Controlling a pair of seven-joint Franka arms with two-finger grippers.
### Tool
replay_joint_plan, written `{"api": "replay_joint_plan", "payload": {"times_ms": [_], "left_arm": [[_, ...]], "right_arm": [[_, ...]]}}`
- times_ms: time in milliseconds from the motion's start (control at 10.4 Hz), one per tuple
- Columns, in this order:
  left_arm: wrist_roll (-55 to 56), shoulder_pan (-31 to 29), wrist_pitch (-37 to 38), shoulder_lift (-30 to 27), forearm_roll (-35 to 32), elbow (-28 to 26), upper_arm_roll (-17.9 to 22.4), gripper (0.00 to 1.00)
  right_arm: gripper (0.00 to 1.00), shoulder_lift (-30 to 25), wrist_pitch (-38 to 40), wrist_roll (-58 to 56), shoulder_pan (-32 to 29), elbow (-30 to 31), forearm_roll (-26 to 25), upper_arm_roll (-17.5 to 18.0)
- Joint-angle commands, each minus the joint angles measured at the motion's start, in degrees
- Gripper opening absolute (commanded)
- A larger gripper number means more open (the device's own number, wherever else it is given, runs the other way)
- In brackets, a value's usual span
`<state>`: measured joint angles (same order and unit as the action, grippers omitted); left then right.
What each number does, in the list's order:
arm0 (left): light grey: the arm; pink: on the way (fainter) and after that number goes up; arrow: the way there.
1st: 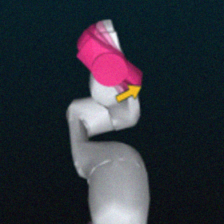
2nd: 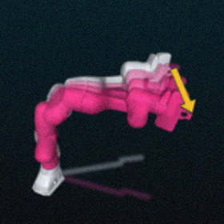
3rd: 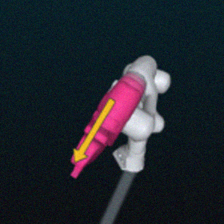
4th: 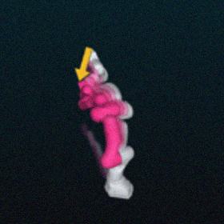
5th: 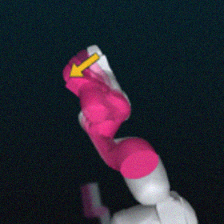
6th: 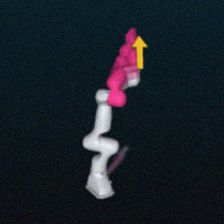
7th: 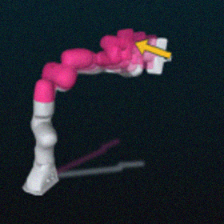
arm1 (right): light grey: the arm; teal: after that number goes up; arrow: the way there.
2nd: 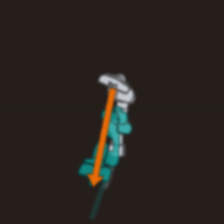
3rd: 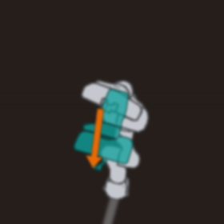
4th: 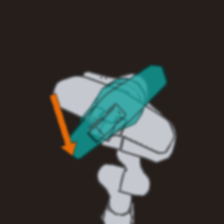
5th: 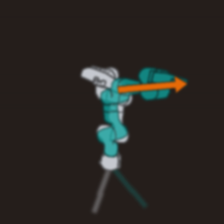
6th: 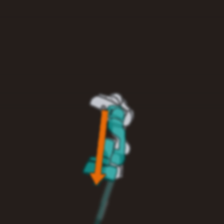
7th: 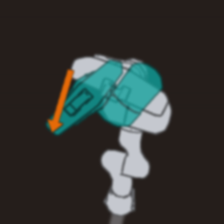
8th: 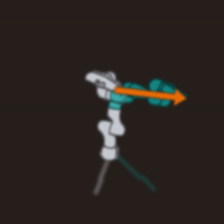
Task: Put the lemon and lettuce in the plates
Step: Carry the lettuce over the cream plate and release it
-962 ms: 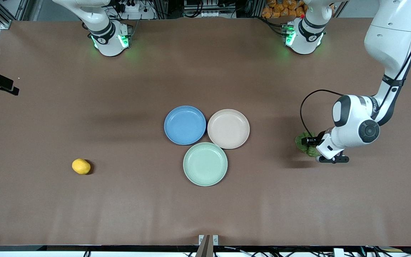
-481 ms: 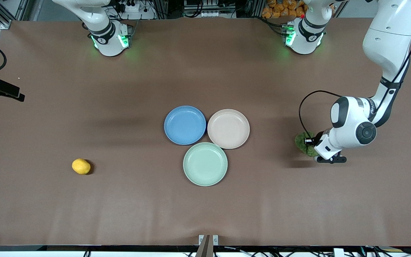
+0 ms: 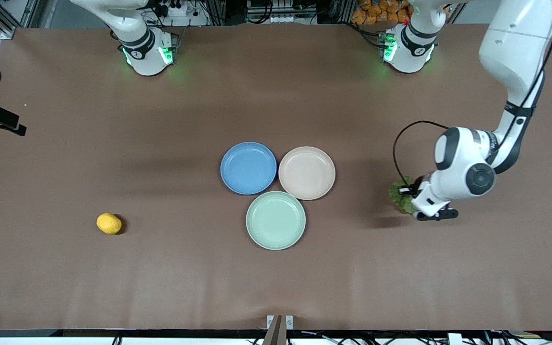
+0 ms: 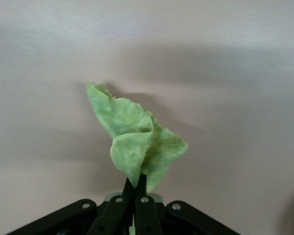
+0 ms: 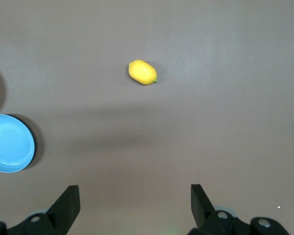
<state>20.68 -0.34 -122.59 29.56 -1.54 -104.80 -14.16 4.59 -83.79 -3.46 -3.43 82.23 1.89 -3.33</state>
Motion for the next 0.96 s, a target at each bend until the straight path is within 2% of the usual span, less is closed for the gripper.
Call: {"api": "replay_joint_plan", "payload": {"times_ms": [0, 192, 577, 769, 865], "left_arm": [[11.8, 4.6, 6.7, -1.5, -0.7, 4.9, -2.1, 0.00], [20.3, 7.4, 7.4, -1.0, -0.6, 7.5, -5.0, 0.00], [36.2, 16.2, 6.4, 4.4, -0.5, 12.1, -5.4, 0.00], [40.6, 19.1, 6.1, 7.5, -0.7, 14.3, -5.2, 0.00], [41.7, 19.7, 6.0, 9.0, -0.7, 15.7, -5.2, 0.03]], "right_arm": [[1.00, -0.5, 0.5, -0.7, -0.8, -0.8, 0.7, 0.3], [1.00, -1.5, 0.6, -0.6, -0.3, -0.2, 0.7, 0.2], [1.00, -1.3, -1.6, -0.6, -0.2, 2.1, 0.7, 0.3], [1.00, -2.3, -8.5, -0.6, -0.1, 8.5, 0.7, 0.4], [1.00, -2.2, -11.7, -0.6, -0.2, 11.5, 0.8, 0.5]]}}
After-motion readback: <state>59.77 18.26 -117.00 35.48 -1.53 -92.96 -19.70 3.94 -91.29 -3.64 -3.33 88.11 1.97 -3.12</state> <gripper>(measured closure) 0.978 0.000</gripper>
